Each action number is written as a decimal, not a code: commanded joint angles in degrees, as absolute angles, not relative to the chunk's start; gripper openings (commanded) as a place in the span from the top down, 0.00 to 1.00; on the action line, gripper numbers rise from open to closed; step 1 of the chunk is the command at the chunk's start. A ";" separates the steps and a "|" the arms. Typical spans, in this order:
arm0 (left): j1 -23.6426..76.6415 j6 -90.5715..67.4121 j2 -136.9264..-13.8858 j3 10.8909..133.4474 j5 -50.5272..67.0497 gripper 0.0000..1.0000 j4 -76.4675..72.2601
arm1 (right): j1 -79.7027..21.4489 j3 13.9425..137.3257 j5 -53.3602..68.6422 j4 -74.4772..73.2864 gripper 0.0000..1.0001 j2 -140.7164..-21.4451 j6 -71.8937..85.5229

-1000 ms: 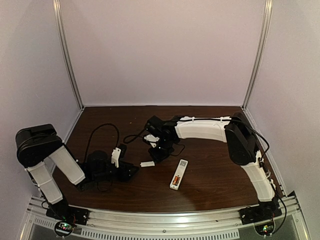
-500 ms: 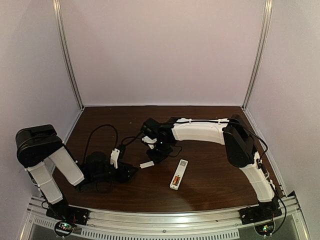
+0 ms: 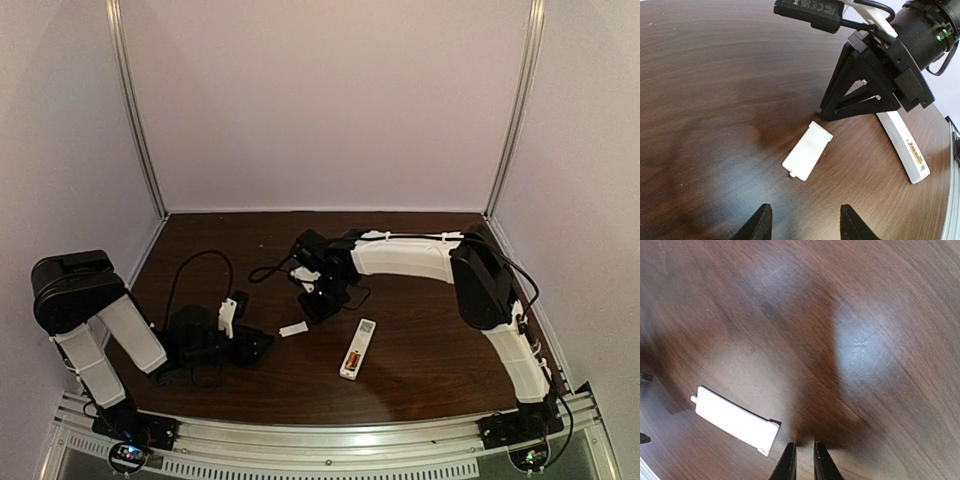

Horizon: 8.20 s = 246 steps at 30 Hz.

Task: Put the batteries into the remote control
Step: Pick up the battery cover at the center of the board, then pass from the right arm to the left, then pass from the left arm to the right

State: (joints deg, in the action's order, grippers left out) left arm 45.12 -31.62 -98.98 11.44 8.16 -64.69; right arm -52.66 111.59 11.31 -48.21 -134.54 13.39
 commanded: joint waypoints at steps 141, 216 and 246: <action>38.87 -48.38 -111.34 15.65 41.40 0.29 -98.51 | -60.82 111.03 2.74 -46.50 1.00 -122.14 7.57; 49.64 -21.09 -69.78 36.78 47.82 1.00 -56.69 | -64.68 70.81 26.90 6.29 0.60 -79.37 -5.07; 49.75 -20.16 -56.43 36.51 15.47 0.03 -23.78 | -66.63 69.48 -3.89 -1.80 1.00 -75.51 -18.58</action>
State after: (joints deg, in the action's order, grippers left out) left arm 49.93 -17.26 -57.04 33.71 25.06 -37.10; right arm -66.26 72.34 9.63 0.67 -77.62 -12.88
